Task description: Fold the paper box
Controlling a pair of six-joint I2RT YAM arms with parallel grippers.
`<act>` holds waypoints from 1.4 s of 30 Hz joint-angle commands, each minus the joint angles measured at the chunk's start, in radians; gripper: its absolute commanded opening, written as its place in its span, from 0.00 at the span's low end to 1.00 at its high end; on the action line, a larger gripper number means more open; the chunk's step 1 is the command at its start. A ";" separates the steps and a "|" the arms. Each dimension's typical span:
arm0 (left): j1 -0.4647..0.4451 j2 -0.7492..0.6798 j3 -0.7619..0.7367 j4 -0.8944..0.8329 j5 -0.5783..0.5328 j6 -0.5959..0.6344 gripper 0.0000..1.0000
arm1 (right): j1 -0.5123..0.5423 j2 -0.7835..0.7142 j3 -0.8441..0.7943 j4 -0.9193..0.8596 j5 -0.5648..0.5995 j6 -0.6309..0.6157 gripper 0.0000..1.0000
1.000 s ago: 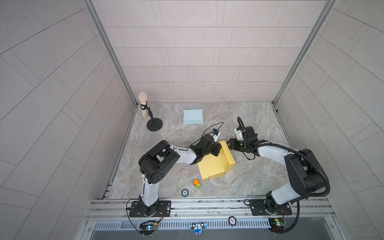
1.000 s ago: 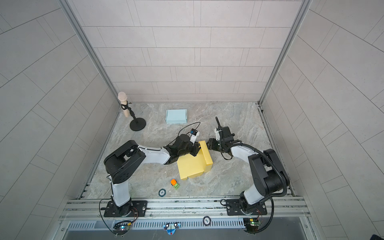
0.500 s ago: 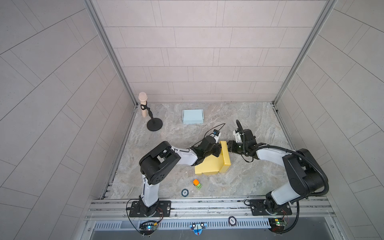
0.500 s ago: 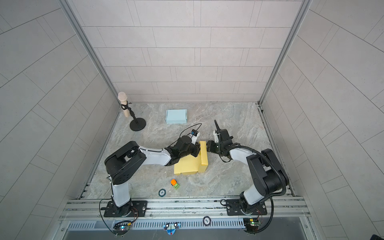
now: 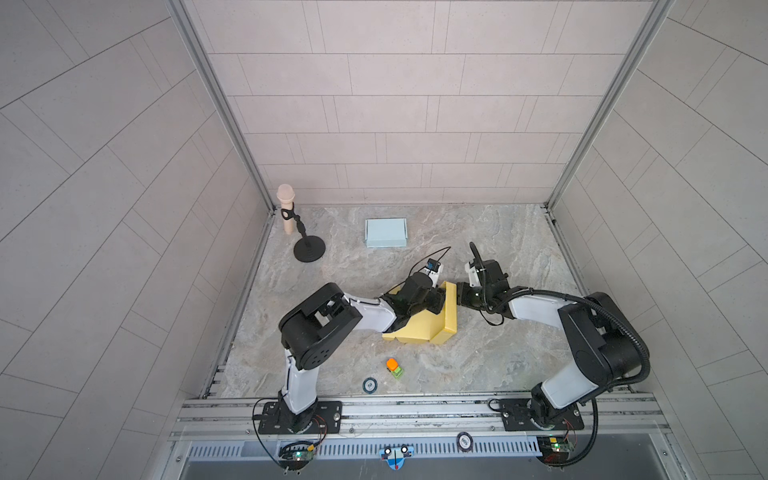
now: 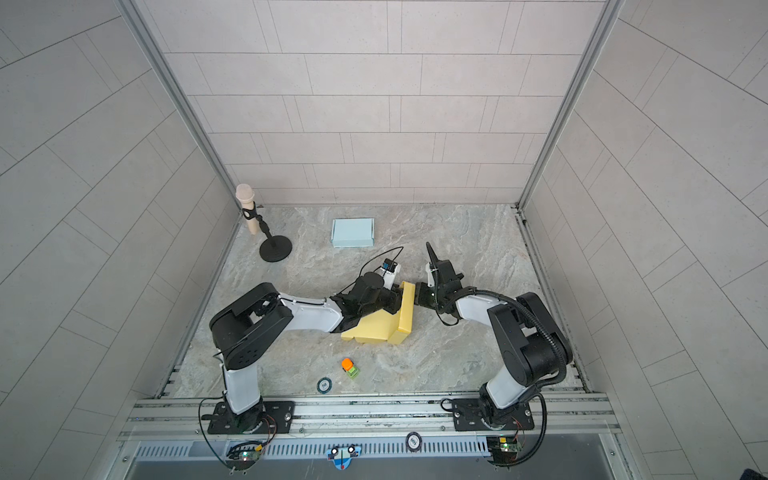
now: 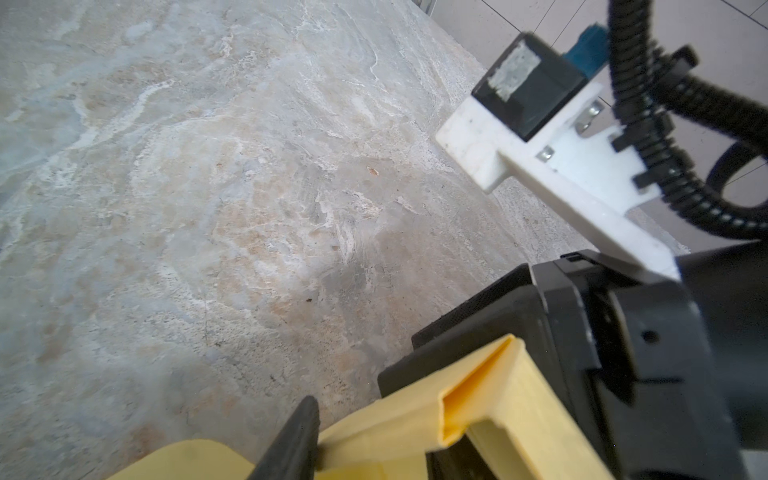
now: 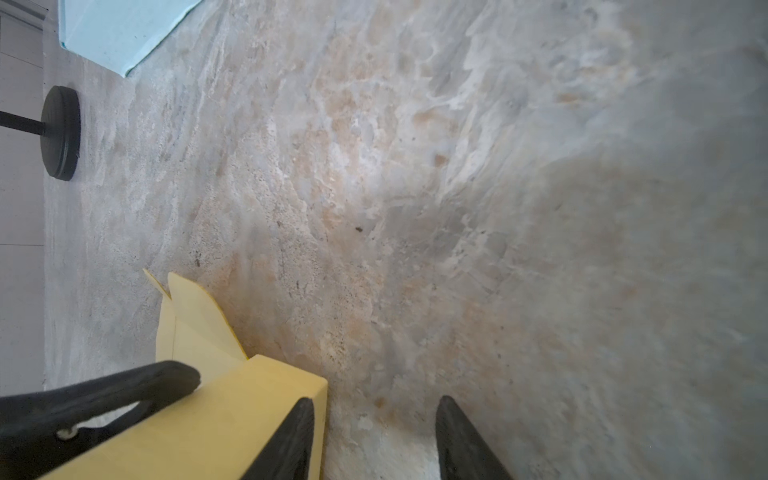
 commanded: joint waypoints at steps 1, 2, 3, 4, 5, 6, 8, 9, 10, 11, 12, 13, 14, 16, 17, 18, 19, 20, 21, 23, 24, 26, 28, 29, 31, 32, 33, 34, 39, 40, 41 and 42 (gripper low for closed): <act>-0.020 0.000 -0.003 0.049 0.052 -0.013 0.45 | 0.014 0.016 0.027 0.027 0.010 0.009 0.50; -0.019 0.001 -0.003 0.051 0.054 -0.013 0.45 | 0.012 0.019 0.032 0.027 0.011 0.007 0.50; -0.020 0.000 -0.004 0.051 0.052 -0.014 0.45 | 0.012 0.023 0.036 0.026 0.013 0.006 0.50; -0.019 -0.001 -0.007 0.053 0.051 -0.014 0.45 | 0.010 0.027 0.042 0.024 0.015 0.006 0.50; -0.020 -0.004 -0.009 0.055 0.051 -0.015 0.45 | 0.010 0.031 0.047 0.024 0.016 0.004 0.49; -0.020 -0.006 -0.012 0.058 0.049 -0.016 0.45 | 0.009 0.037 0.054 0.024 0.016 0.004 0.49; -0.021 -0.008 -0.014 0.059 0.052 -0.016 0.46 | 0.007 0.049 0.065 0.025 0.016 0.004 0.49; -0.020 -0.006 -0.015 0.059 0.053 -0.016 0.46 | 0.007 0.054 0.069 0.026 0.015 0.006 0.49; -0.020 -0.005 -0.013 0.059 0.055 -0.016 0.46 | 0.007 0.057 0.075 0.027 0.015 0.005 0.49; -0.019 -0.005 -0.011 0.059 0.057 -0.016 0.46 | 0.007 0.061 0.079 0.025 0.015 0.007 0.49; -0.020 -0.003 -0.010 0.058 0.059 -0.015 0.46 | 0.006 0.063 0.084 0.026 0.015 0.007 0.49; -0.020 -0.002 -0.009 0.059 0.062 -0.013 0.45 | 0.006 0.066 0.087 0.027 0.016 0.006 0.48; -0.020 0.000 -0.007 0.057 0.064 -0.012 0.44 | 0.005 0.069 0.090 0.024 0.015 0.006 0.48; -0.019 0.003 -0.001 0.052 0.064 -0.011 0.40 | 0.004 0.075 0.098 0.021 0.013 0.004 0.48; -0.020 0.006 0.003 0.048 0.062 -0.010 0.37 | 0.004 0.078 0.100 0.021 0.013 0.004 0.48; -0.019 0.007 0.005 0.046 0.060 -0.008 0.36 | 0.004 0.080 0.104 0.021 0.012 0.004 0.48; -0.019 0.008 0.007 0.043 0.060 -0.007 0.34 | 0.003 0.082 0.105 0.020 0.012 0.004 0.48; -0.019 0.009 0.008 0.042 0.060 -0.006 0.32 | 0.003 0.084 0.108 0.019 0.012 0.004 0.48; -0.019 0.009 0.009 0.041 0.059 -0.005 0.31 | 0.003 0.087 0.110 0.020 0.012 0.003 0.48; -0.020 0.008 0.010 0.039 0.057 -0.002 0.30 | 0.001 0.095 0.119 0.016 0.011 0.001 0.47; -0.020 0.008 0.010 0.037 0.055 -0.001 0.30 | 0.001 0.098 0.122 0.015 0.010 0.000 0.47; -0.019 0.005 0.012 0.035 0.052 0.002 0.28 | -0.002 0.104 0.129 0.014 0.010 -0.002 0.47; -0.019 0.003 0.010 0.032 0.046 0.006 0.28 | -0.003 0.105 0.132 0.010 0.011 -0.004 0.47; -0.020 0.000 0.009 0.031 0.043 0.005 0.28 | -0.005 0.104 0.132 0.004 0.012 -0.008 0.47; -0.019 -0.003 0.007 0.029 0.038 0.007 0.28 | -0.007 0.097 0.137 -0.015 0.019 -0.019 0.47; -0.019 -0.004 0.007 0.030 0.037 0.009 0.29 | -0.009 0.091 0.137 -0.026 0.024 -0.026 0.47; -0.020 -0.004 0.007 0.029 0.037 0.008 0.29 | -0.013 0.085 0.137 -0.033 0.027 -0.033 0.47; -0.019 -0.003 0.008 0.028 0.036 0.011 0.30 | -0.016 0.076 0.134 -0.044 0.030 -0.040 0.47; -0.020 0.000 0.013 0.021 0.032 0.011 0.33 | -0.030 0.029 0.126 -0.102 0.066 -0.076 0.48; -0.019 0.000 0.013 0.019 0.031 0.011 0.34 | -0.033 0.023 0.122 -0.107 0.071 -0.081 0.49; -0.019 0.000 0.013 0.019 0.031 0.011 0.34 | -0.038 0.018 0.119 -0.110 0.074 -0.082 0.49; -0.019 0.000 0.012 0.018 0.029 0.011 0.34 | -0.042 0.012 0.111 -0.110 0.077 -0.081 0.49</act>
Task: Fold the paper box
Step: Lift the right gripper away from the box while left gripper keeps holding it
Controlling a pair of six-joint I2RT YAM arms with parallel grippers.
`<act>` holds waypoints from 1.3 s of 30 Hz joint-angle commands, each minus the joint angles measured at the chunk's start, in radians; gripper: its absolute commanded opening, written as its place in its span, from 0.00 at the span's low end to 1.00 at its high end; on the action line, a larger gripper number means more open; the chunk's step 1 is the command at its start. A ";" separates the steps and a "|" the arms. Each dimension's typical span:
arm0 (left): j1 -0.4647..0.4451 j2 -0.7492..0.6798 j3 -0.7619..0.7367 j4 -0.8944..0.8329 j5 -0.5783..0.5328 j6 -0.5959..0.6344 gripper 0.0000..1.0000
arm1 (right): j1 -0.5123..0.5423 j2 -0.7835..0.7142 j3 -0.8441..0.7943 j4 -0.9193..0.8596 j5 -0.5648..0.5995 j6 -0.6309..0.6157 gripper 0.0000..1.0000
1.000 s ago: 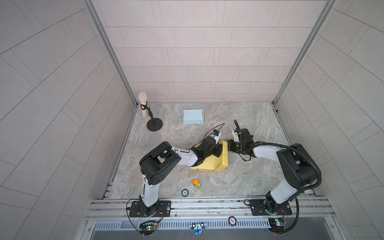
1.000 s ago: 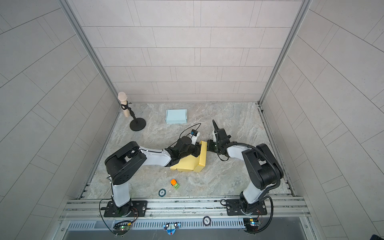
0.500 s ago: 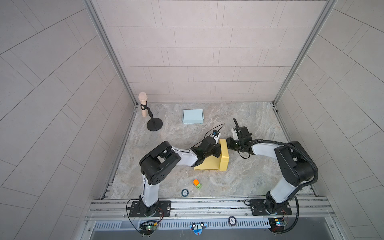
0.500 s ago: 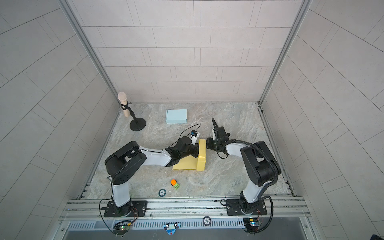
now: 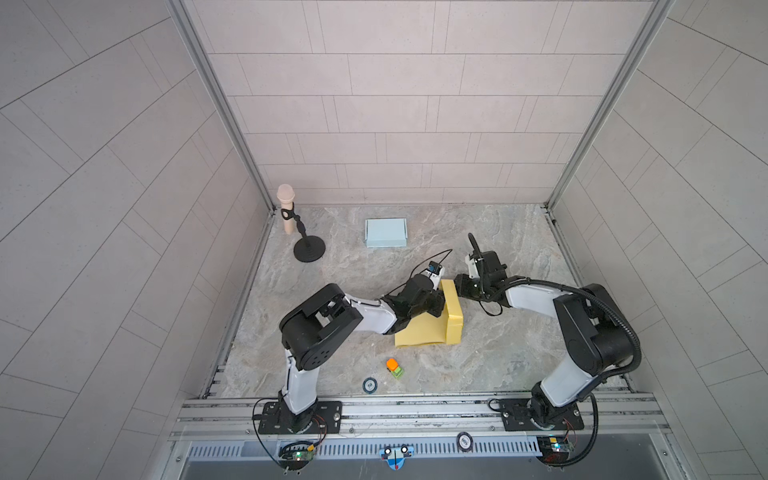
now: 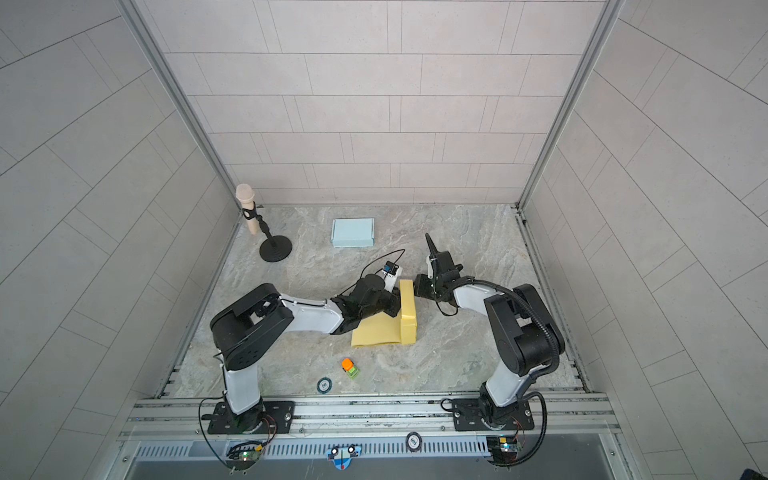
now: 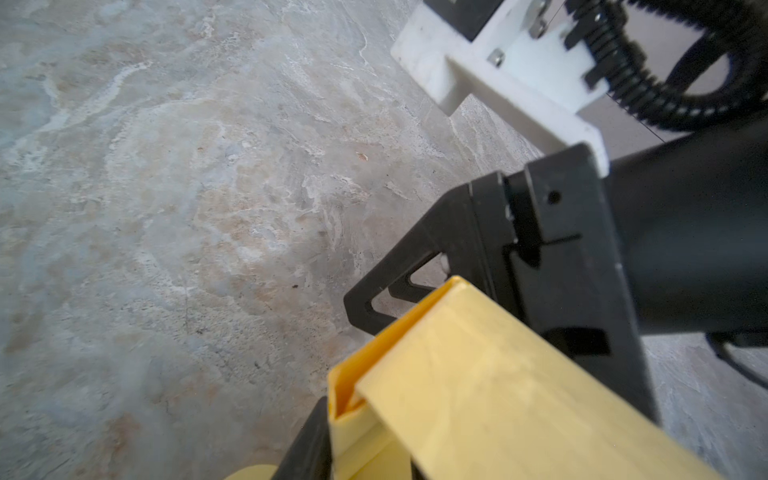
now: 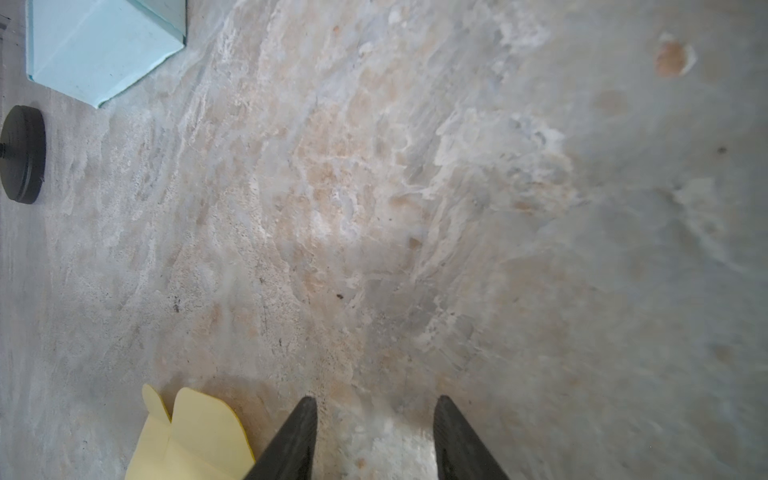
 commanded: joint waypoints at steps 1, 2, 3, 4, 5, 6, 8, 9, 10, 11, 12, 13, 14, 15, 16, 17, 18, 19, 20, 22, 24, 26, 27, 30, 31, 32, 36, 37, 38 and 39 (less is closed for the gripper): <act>-0.009 0.000 0.023 0.022 0.013 0.007 0.35 | -0.014 -0.053 -0.014 -0.023 0.035 -0.016 0.49; -0.008 0.000 0.023 0.021 0.013 0.008 0.35 | -0.018 -0.066 -0.027 -0.020 0.046 -0.015 0.49; -0.008 0.000 0.022 0.020 0.013 0.008 0.35 | -0.021 -0.074 -0.033 -0.024 0.053 -0.017 0.49; -0.009 0.000 0.022 0.020 0.013 0.008 0.36 | -0.024 -0.079 -0.034 -0.032 0.057 -0.023 0.50; -0.008 0.000 0.023 0.019 0.013 0.008 0.36 | -0.026 -0.084 -0.032 -0.041 0.058 -0.029 0.51; -0.008 0.000 0.023 0.019 0.013 0.007 0.36 | -0.028 -0.087 -0.031 -0.047 0.058 -0.032 0.51; -0.009 0.005 0.028 0.016 0.016 0.007 0.36 | -0.035 -0.097 -0.032 -0.060 0.059 -0.038 0.53; -0.008 0.005 0.029 0.016 0.018 0.008 0.36 | -0.037 -0.102 -0.031 -0.065 0.061 -0.041 0.53; -0.008 0.006 0.030 0.015 0.020 0.008 0.37 | -0.039 -0.112 -0.032 -0.074 0.067 -0.044 0.53; -0.009 0.006 0.028 0.015 0.019 0.008 0.36 | -0.041 -0.124 -0.033 -0.081 0.073 -0.047 0.54; -0.009 0.006 0.029 0.015 0.020 0.007 0.37 | -0.042 -0.135 -0.035 -0.091 0.080 -0.051 0.54; -0.009 0.005 0.028 0.015 0.019 0.008 0.37 | -0.043 -0.149 -0.034 -0.102 0.087 -0.056 0.54; -0.009 0.004 0.028 0.015 0.019 0.008 0.37 | -0.043 -0.163 -0.033 -0.117 0.097 -0.062 0.55; -0.008 0.004 0.028 0.016 0.018 0.008 0.37 | -0.042 -0.176 -0.030 -0.132 0.106 -0.068 0.55; -0.008 0.004 0.028 0.015 0.018 0.008 0.37 | -0.043 -0.192 -0.028 -0.151 0.117 -0.075 0.56; -0.008 0.004 0.027 0.016 0.018 0.008 0.37 | -0.043 -0.209 -0.026 -0.172 0.127 -0.082 0.56; -0.008 0.004 0.028 0.015 0.018 0.008 0.37 | -0.042 -0.225 -0.023 -0.189 0.136 -0.092 0.57; -0.008 0.004 0.029 0.016 0.018 0.009 0.37 | -0.043 -0.247 -0.021 -0.212 0.144 -0.101 0.58; -0.008 0.006 0.030 0.015 0.018 0.009 0.37 | -0.043 -0.265 -0.020 -0.235 0.150 -0.108 0.60; -0.008 0.007 0.031 0.013 0.018 0.009 0.37 | -0.043 -0.319 -0.016 -0.290 0.138 -0.117 0.64; -0.009 0.007 0.031 0.014 0.019 0.010 0.36 | -0.043 -0.386 -0.021 -0.335 0.112 -0.115 0.69; -0.009 0.006 0.033 0.013 0.019 0.011 0.35 | -0.042 -0.461 -0.034 -0.366 0.083 -0.102 0.73; -0.008 0.007 0.034 0.014 0.019 0.012 0.35 | -0.041 -0.491 -0.041 -0.375 0.056 -0.091 0.75; -0.008 0.011 0.037 0.012 0.022 0.012 0.33 | -0.032 -0.536 -0.046 -0.391 -0.025 -0.074 0.79; -0.008 0.012 0.039 0.012 0.024 0.012 0.33 | -0.026 -0.541 -0.047 -0.397 -0.036 -0.071 0.81; -0.009 0.015 0.039 0.012 0.024 0.010 0.33 | -0.019 -0.543 -0.048 -0.401 -0.037 -0.070 0.81; -0.008 0.021 0.041 0.012 0.025 0.009 0.33 | 0.016 -0.524 -0.066 -0.396 -0.039 -0.069 0.82; -0.008 0.021 0.043 0.012 0.025 0.009 0.33 | 0.029 -0.518 -0.070 -0.392 -0.040 -0.068 0.82; -0.008 0.023 0.043 0.012 0.025 0.009 0.33 | 0.041 -0.511 -0.072 -0.392 -0.039 -0.070 0.82; -0.009 0.024 0.044 0.010 0.024 0.009 0.32 | 0.052 -0.503 -0.072 -0.393 -0.035 -0.075 0.82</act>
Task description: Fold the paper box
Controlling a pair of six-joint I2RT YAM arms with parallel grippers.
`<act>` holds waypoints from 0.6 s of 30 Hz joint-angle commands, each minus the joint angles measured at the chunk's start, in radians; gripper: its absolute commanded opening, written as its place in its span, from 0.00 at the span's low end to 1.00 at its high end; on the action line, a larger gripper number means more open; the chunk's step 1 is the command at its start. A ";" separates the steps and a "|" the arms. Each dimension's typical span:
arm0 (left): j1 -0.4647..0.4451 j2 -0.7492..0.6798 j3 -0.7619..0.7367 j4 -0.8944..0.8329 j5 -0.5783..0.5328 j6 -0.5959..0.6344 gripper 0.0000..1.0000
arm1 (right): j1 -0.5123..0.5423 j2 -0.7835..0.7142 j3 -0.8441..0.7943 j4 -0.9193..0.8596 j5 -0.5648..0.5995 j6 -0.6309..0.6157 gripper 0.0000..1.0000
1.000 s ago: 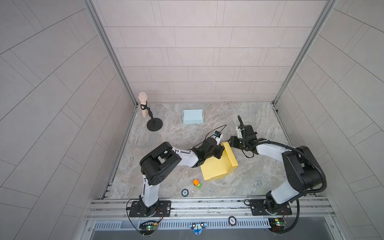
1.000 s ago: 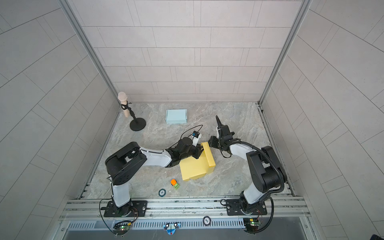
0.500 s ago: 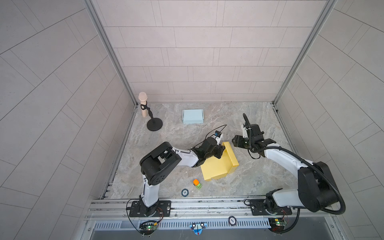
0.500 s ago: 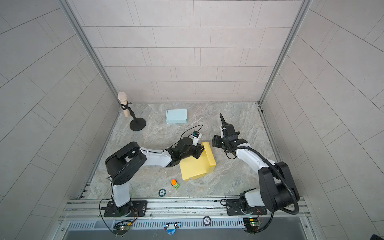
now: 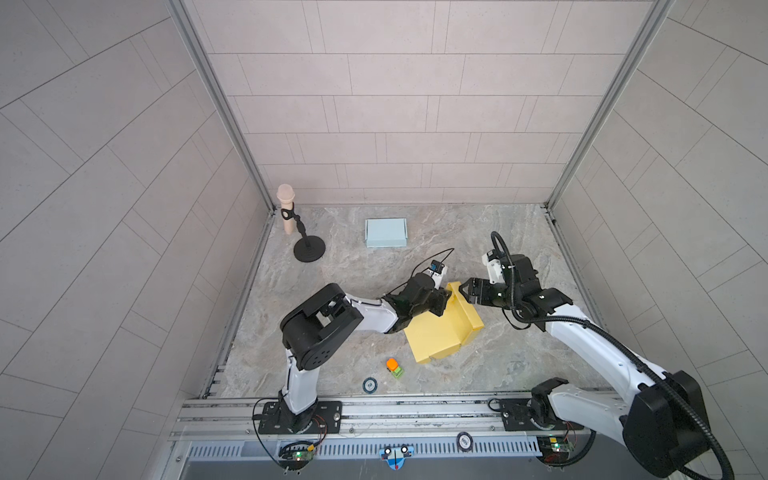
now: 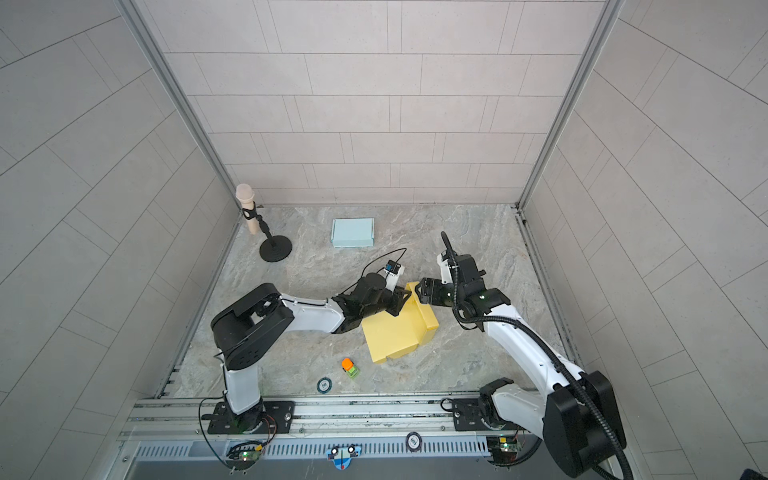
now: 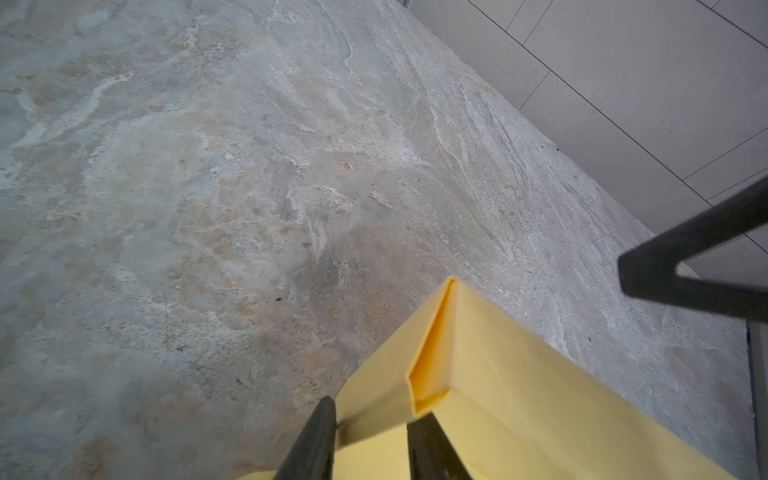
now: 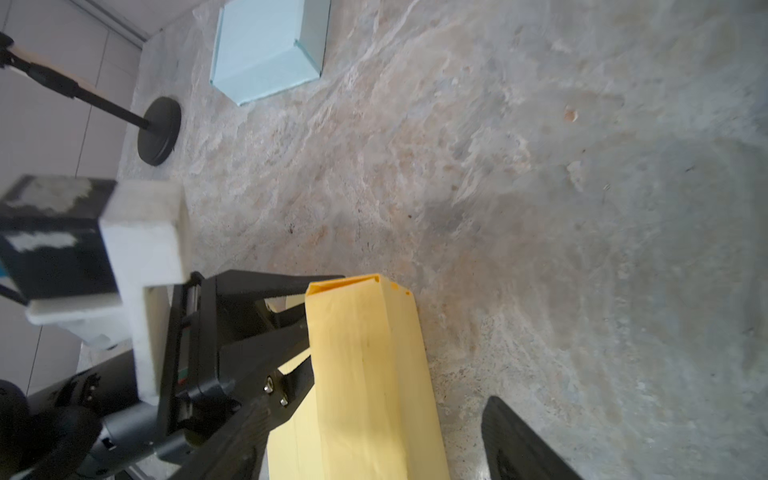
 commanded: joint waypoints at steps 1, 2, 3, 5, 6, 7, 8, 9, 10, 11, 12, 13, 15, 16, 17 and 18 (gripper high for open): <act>-0.006 0.021 0.027 0.009 0.008 0.007 0.32 | 0.033 0.020 -0.010 -0.030 -0.003 -0.006 0.82; -0.007 0.022 0.028 0.008 0.009 0.008 0.32 | 0.041 0.027 -0.008 -0.037 0.007 -0.013 0.83; -0.006 0.023 0.029 0.007 0.009 0.007 0.32 | 0.048 0.031 -0.006 -0.042 0.016 -0.020 0.83; -0.006 0.026 0.031 0.008 0.012 0.007 0.32 | 0.061 0.039 -0.004 -0.048 0.032 -0.031 0.83; -0.006 0.026 0.032 0.007 0.012 0.006 0.32 | 0.064 0.043 -0.004 -0.050 0.036 -0.036 0.83; -0.007 0.029 0.033 0.007 0.015 0.004 0.32 | 0.065 0.051 -0.006 -0.051 0.040 -0.037 0.83; -0.006 0.031 0.035 0.007 0.016 0.005 0.32 | 0.065 0.057 -0.007 -0.051 0.042 -0.040 0.83; -0.006 0.034 0.038 0.006 0.019 0.003 0.32 | 0.065 0.061 -0.010 -0.049 0.045 -0.042 0.82; -0.006 0.036 0.040 0.006 0.023 0.001 0.32 | 0.065 0.066 -0.014 -0.042 0.045 -0.042 0.82; -0.006 0.039 0.042 0.006 0.025 0.000 0.32 | 0.065 0.068 -0.018 -0.037 0.042 -0.042 0.82; -0.007 0.041 0.043 0.008 0.029 -0.002 0.32 | 0.065 0.072 -0.019 -0.033 0.043 -0.042 0.81; -0.006 0.042 0.043 0.008 0.028 -0.004 0.32 | 0.064 0.075 -0.019 -0.032 0.044 -0.045 0.80; -0.005 0.044 0.043 0.012 0.032 -0.007 0.32 | 0.065 0.080 -0.019 -0.031 0.048 -0.049 0.78; -0.004 0.044 0.041 0.015 0.034 -0.009 0.32 | 0.065 0.082 -0.019 -0.033 0.052 -0.052 0.77; -0.002 0.047 0.040 0.019 0.037 -0.014 0.32 | 0.065 0.084 -0.016 -0.034 0.054 -0.055 0.76; 0.001 0.051 0.039 0.026 0.043 -0.021 0.32 | 0.065 0.084 -0.015 -0.037 0.058 -0.060 0.74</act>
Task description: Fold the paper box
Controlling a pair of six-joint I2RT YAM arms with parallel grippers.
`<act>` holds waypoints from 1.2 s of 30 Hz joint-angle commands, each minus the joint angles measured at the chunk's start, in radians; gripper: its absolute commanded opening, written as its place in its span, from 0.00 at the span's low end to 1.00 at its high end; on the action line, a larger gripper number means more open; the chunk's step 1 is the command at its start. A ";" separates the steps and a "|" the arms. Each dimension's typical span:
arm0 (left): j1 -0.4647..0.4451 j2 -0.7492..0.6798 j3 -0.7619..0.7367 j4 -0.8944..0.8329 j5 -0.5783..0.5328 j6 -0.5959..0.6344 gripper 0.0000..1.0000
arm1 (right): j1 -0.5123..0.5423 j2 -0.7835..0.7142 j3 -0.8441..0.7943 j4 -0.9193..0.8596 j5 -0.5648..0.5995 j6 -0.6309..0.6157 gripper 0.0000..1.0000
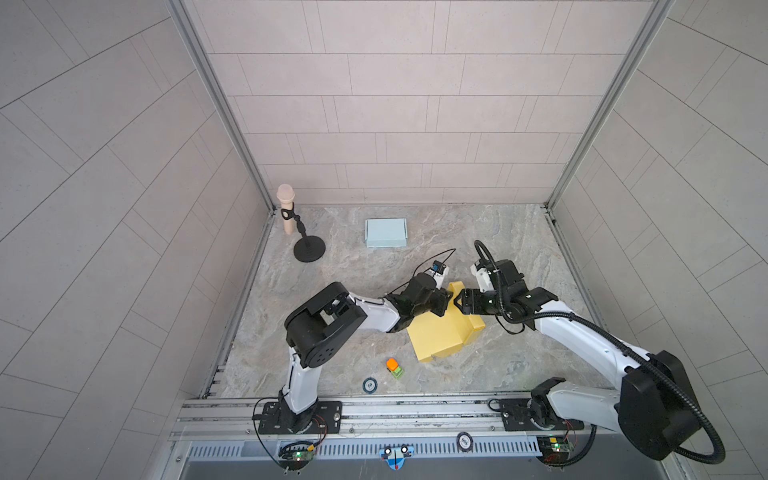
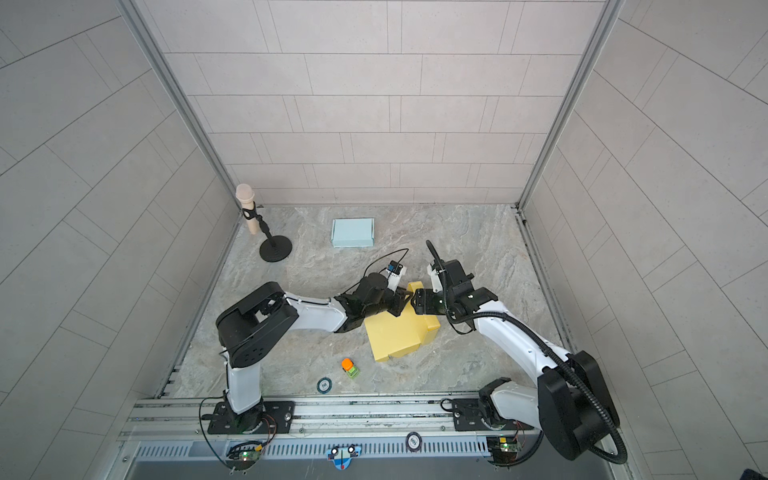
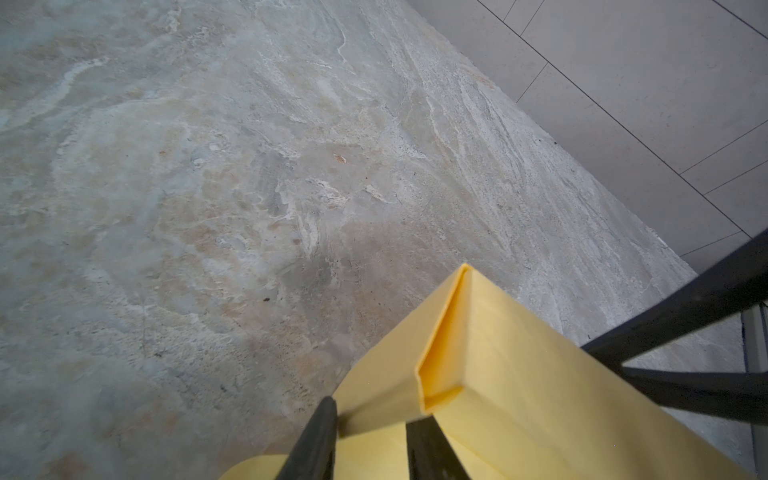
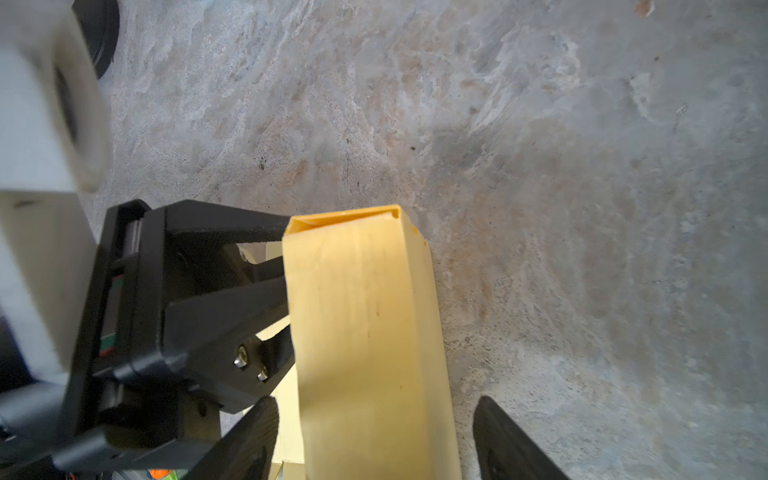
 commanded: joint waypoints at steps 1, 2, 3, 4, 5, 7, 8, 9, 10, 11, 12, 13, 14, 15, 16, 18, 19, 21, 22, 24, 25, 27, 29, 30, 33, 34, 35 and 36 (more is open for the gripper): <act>0.006 0.021 0.017 0.032 0.026 -0.021 0.32 | 0.004 0.005 -0.007 -0.010 0.032 -0.026 0.71; 0.009 0.023 0.015 0.041 0.031 -0.027 0.32 | 0.003 0.006 -0.005 -0.011 0.036 -0.029 0.68; 0.012 0.026 0.013 0.047 0.036 -0.033 0.32 | 0.005 0.009 -0.005 -0.011 0.039 -0.031 0.66; 0.014 0.027 0.013 0.049 0.040 -0.035 0.32 | 0.005 0.012 -0.004 -0.011 0.041 -0.034 0.64; 0.015 0.029 0.014 0.050 0.042 -0.038 0.32 | 0.007 0.014 -0.004 -0.011 0.041 -0.037 0.63; 0.016 0.031 0.016 0.051 0.045 -0.039 0.33 | 0.007 0.020 -0.001 -0.012 0.042 -0.042 0.63; 0.017 0.032 0.018 0.051 0.046 -0.038 0.33 | 0.007 0.022 0.001 -0.011 0.043 -0.042 0.62; 0.020 0.035 0.021 0.049 0.048 -0.037 0.34 | 0.007 0.024 0.005 -0.012 0.047 -0.046 0.63; 0.025 0.035 0.023 0.042 0.051 -0.033 0.36 | 0.007 0.026 0.009 -0.015 0.050 -0.051 0.62; 0.032 0.032 0.026 0.037 0.056 -0.032 0.37 | 0.007 0.029 0.015 -0.021 0.055 -0.058 0.62; 0.041 0.028 0.027 0.033 0.063 -0.024 0.40 | 0.007 0.034 0.022 -0.030 0.063 -0.066 0.62; 0.051 0.020 0.026 0.022 0.068 -0.015 0.43 | 0.007 0.037 0.031 -0.040 0.074 -0.077 0.62; 0.060 0.013 0.023 0.010 0.076 -0.004 0.44 | 0.007 0.041 0.038 -0.050 0.082 -0.088 0.62; 0.071 0.004 0.021 0.004 0.098 0.005 0.45 | 0.007 0.045 0.048 -0.061 0.089 -0.099 0.62; 0.080 -0.001 0.020 0.001 0.122 0.016 0.45 | 0.006 0.047 0.058 -0.069 0.093 -0.109 0.62; 0.089 -0.006 0.036 -0.030 0.165 0.049 0.46 | 0.005 0.054 0.079 -0.084 0.094 -0.131 0.62; 0.091 -0.003 0.050 -0.051 0.182 0.065 0.46 | 0.005 0.058 0.088 -0.089 0.093 -0.140 0.62; 0.095 0.014 0.084 -0.071 0.257 0.088 0.47 | 0.003 0.071 0.113 -0.102 0.091 -0.161 0.62; 0.094 0.021 0.102 -0.088 0.285 0.099 0.47 | 0.001 0.078 0.122 -0.105 0.086 -0.168 0.61; 0.093 0.040 0.129 -0.108 0.339 0.108 0.47 | -0.007 0.091 0.134 -0.106 0.070 -0.181 0.61; 0.093 0.046 0.135 -0.109 0.361 0.109 0.47 | -0.011 0.096 0.136 -0.102 0.062 -0.183 0.61; 0.093 0.051 0.150 -0.122 0.383 0.120 0.47 | -0.021 0.109 0.139 -0.091 0.038 -0.189 0.61; 0.093 0.057 0.165 -0.145 0.383 0.133 0.47 | -0.032 0.125 0.139 -0.075 0.016 -0.190 0.61; 0.093 0.062 0.174 -0.161 0.382 0.143 0.48 | -0.039 0.133 0.138 -0.066 0.001 -0.189 0.61; 0.093 0.080 0.207 -0.209 0.378 0.164 0.47 | -0.057 0.154 0.137 -0.039 -0.043 -0.183 0.60; 0.094 0.085 0.213 -0.216 0.377 0.167 0.47 | -0.060 0.158 0.137 -0.033 -0.050 -0.183 0.60; 0.093 0.092 0.222 -0.222 0.377 0.169 0.47 | -0.061 0.161 0.137 -0.029 -0.053 -0.186 0.60; 0.093 0.100 0.231 -0.229 0.376 0.172 0.47 | -0.062 0.165 0.136 -0.026 -0.057 -0.190 0.60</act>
